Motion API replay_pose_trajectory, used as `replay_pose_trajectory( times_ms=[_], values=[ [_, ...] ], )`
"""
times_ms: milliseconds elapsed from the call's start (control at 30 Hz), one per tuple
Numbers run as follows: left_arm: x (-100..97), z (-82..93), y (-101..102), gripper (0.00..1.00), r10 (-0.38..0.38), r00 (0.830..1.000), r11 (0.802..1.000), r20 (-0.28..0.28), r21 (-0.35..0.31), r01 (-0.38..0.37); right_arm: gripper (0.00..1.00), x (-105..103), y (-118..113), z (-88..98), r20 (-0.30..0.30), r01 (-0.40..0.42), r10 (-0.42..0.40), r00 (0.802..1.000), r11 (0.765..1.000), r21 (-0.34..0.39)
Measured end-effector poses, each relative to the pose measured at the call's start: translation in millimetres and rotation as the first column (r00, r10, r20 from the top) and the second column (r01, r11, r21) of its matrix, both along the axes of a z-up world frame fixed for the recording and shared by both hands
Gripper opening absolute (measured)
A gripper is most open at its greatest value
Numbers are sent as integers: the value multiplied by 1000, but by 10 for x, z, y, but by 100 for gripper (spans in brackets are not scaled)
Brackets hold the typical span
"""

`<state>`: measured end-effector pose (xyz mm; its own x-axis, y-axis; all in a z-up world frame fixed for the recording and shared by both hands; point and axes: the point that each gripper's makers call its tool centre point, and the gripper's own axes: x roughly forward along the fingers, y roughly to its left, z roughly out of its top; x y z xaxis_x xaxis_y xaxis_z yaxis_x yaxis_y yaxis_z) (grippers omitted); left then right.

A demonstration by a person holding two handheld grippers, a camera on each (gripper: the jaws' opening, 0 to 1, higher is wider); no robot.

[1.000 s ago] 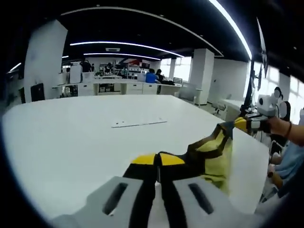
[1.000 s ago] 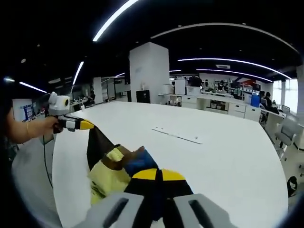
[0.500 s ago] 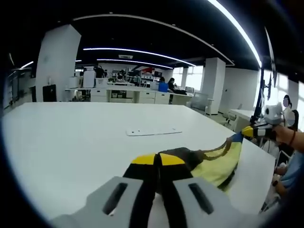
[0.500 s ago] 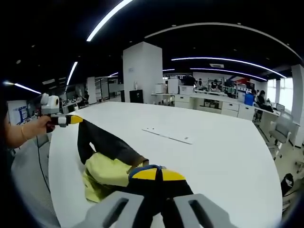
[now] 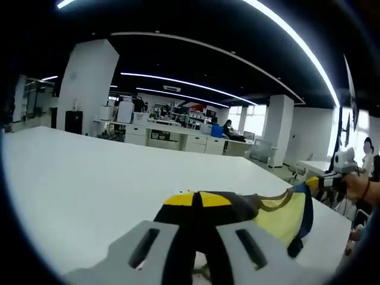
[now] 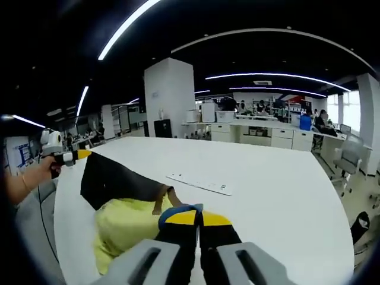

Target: Fold the garment on the visible template until the final outline fits inside the template.

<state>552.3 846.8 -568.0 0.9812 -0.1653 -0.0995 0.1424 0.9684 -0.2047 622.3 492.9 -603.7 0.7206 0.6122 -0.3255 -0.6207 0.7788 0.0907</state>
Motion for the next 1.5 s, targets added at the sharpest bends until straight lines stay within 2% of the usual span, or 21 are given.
replay_pose_trajectory(
  times_ms=[100, 333, 400, 500, 633, 933, 1167, 1367, 1467, 1500],
  values=[
    [118, -7, 41, 0, 7, 1000, 999, 3, -35, -7, 0, 133, 47, 14, -2, 5, -5, 1000, 1000, 7],
    [328, -97, 170, 0, 48, 999, 998, -2, -40, -48, 0, 470, 71, -50, -27, 40, -39, 999, 999, 17],
    [400, -144, 236, 0, 78, 997, 997, -9, -20, -78, 0, 575, 82, -96, -34, 49, -49, 998, 999, 11],
    [502, -201, 287, 0, 92, 996, 994, -9, -59, -92, 0, 712, 99, -162, -44, 61, -60, 997, 998, 5],
    [640, -302, 351, 0, 112, 993, 992, -23, -48, -113, 0, 898, 116, -265, -50, 77, -77, 996, 997, -10],
    [909, -600, 458, 0, 150, 985, 987, -81, -55, -154, 0, 1306, 137, -579, -51, 156, -160, 986, 985, -73],
    [1007, -763, 524, 0, 158, 981, 986, -111, -43, -163, 0, 1468, 189, -852, -65, 179, -187, 980, 978, -110],
    [1009, -866, 639, 0, 188, 973, 981, -136, -24, -193, 0, 1544, 248, -1087, -86, 181, -194, 977, 974, -137],
    [999, -958, 699, 0, 204, 965, 979, -165, 20, -203, 0, 1570, 265, -1146, -99, 177, -192, 976, 974, -140],
    [979, -1024, 749, 0, 222, 957, 975, -189, 67, -213, 0, 1582, 265, -1187, -118, 176, -193, 974, 975, -137]
  ],
)
